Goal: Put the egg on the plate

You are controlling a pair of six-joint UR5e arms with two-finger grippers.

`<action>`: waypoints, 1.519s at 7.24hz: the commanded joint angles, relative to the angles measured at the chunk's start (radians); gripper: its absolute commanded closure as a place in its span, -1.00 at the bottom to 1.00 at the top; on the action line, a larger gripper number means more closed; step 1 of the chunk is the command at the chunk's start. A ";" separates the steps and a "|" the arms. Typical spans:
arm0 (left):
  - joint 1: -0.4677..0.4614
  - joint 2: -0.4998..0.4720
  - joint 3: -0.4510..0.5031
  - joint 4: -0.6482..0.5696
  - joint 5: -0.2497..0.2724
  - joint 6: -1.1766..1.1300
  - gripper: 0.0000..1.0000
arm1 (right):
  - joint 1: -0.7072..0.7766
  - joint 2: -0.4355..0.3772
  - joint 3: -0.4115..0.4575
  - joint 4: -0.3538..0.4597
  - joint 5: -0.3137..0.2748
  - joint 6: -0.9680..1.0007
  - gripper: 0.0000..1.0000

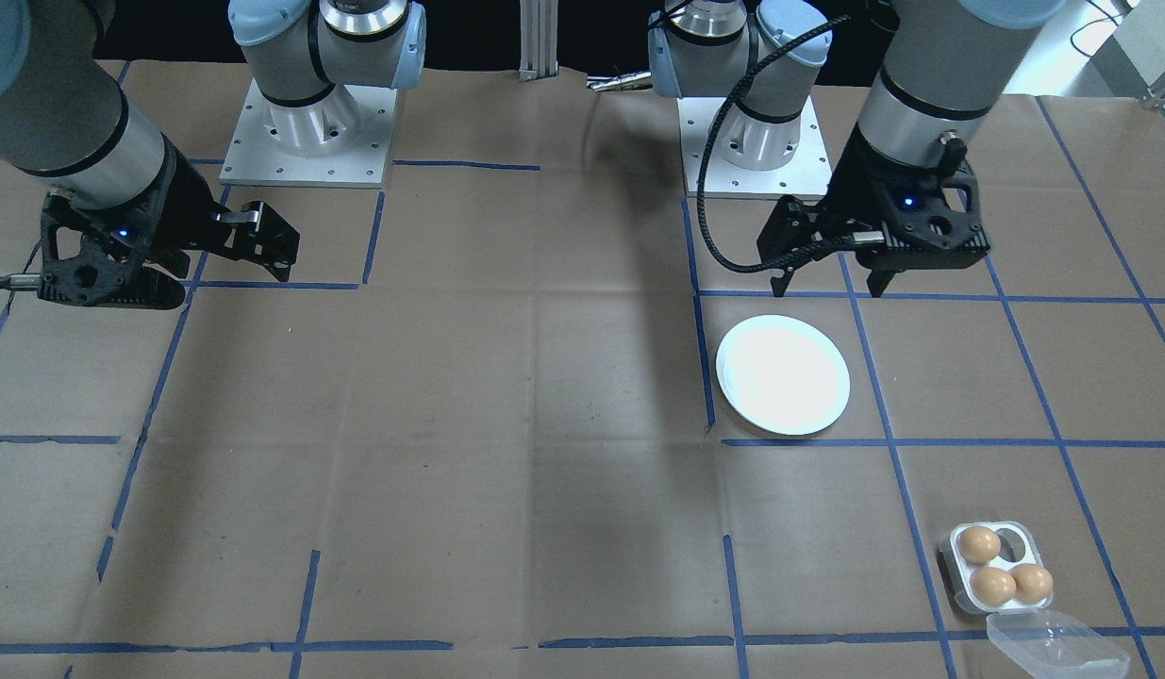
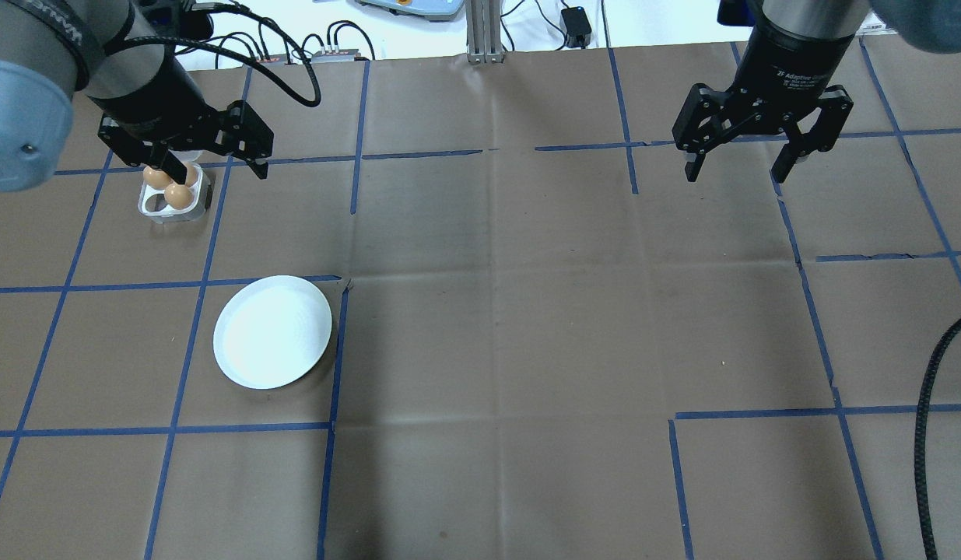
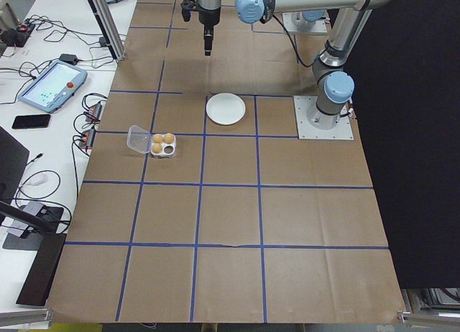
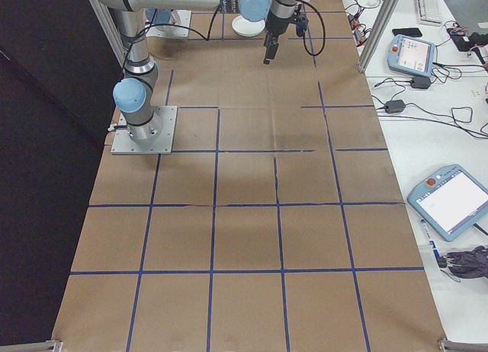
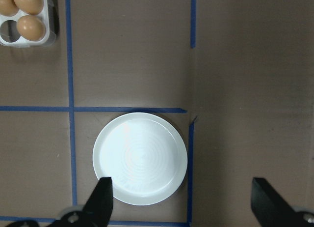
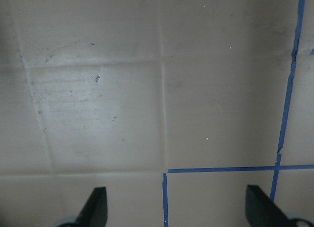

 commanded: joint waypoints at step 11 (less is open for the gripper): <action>0.284 -0.482 0.169 0.243 -0.006 0.288 -0.99 | 0.000 0.000 0.000 0.000 0.000 0.000 -1.00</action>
